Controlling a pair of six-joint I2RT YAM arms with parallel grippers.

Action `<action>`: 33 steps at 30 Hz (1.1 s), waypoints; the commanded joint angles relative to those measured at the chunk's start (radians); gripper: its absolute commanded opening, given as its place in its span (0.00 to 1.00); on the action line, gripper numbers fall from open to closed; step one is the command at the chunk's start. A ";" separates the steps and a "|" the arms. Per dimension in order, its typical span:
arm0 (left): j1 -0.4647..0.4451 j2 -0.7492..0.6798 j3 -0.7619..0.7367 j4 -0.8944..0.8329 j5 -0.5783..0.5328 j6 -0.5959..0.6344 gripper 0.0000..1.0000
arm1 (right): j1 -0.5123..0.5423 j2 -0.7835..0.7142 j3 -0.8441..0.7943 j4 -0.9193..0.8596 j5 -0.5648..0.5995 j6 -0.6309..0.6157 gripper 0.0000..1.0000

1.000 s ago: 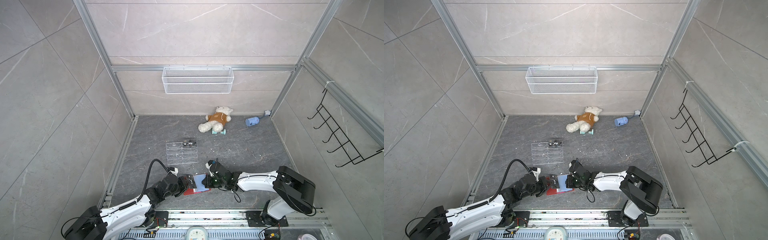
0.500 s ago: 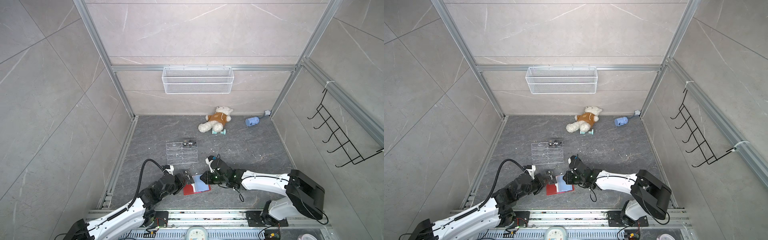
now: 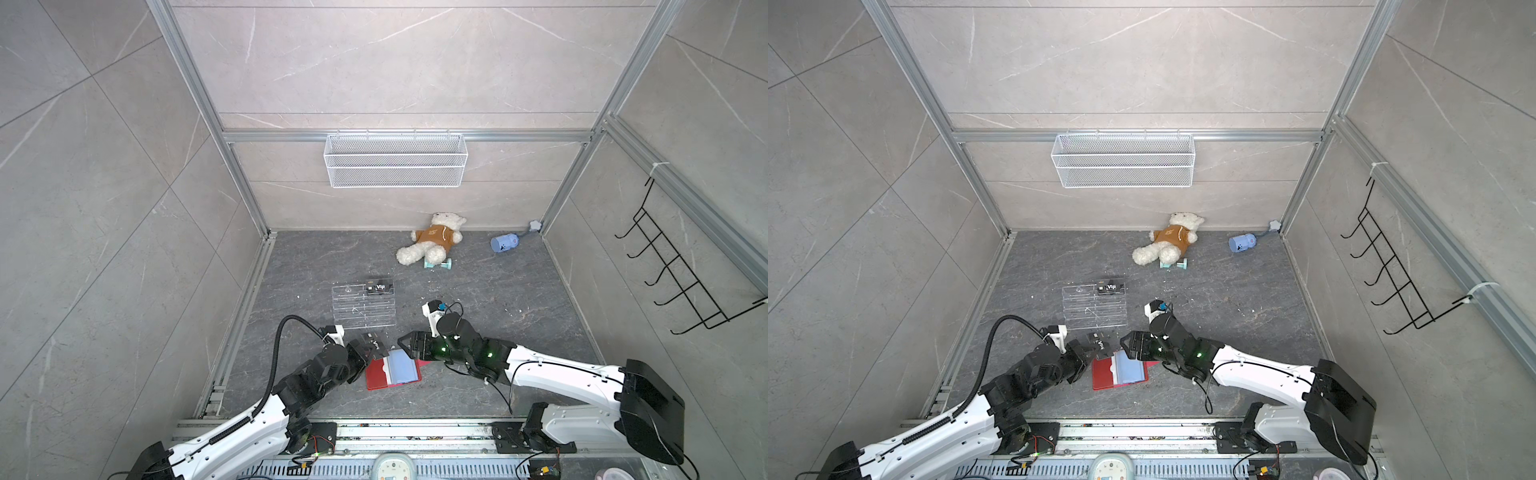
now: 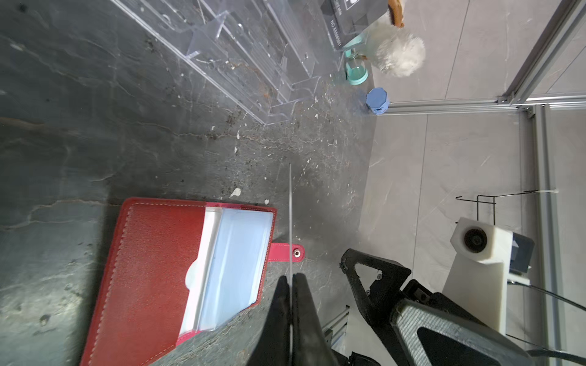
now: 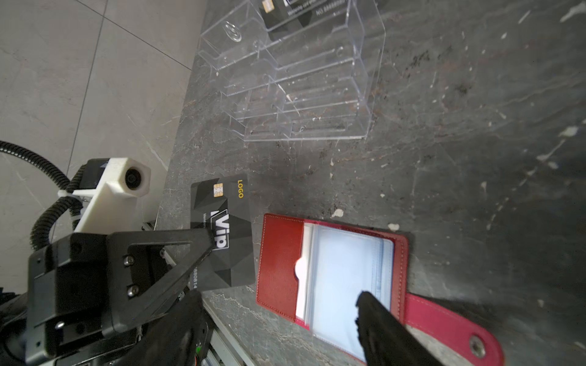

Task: Take the credit cards out of the card holder

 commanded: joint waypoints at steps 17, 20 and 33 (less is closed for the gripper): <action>-0.021 0.067 0.108 0.178 -0.213 -0.078 0.00 | -0.016 -0.142 -0.246 0.512 0.080 0.208 0.93; -0.035 0.089 0.124 0.213 -0.246 -0.073 0.00 | -0.016 -0.109 -0.270 0.613 0.073 0.243 0.93; -0.108 0.164 0.171 0.350 -0.391 -0.039 0.00 | -0.015 0.014 -0.267 0.860 0.045 0.304 0.82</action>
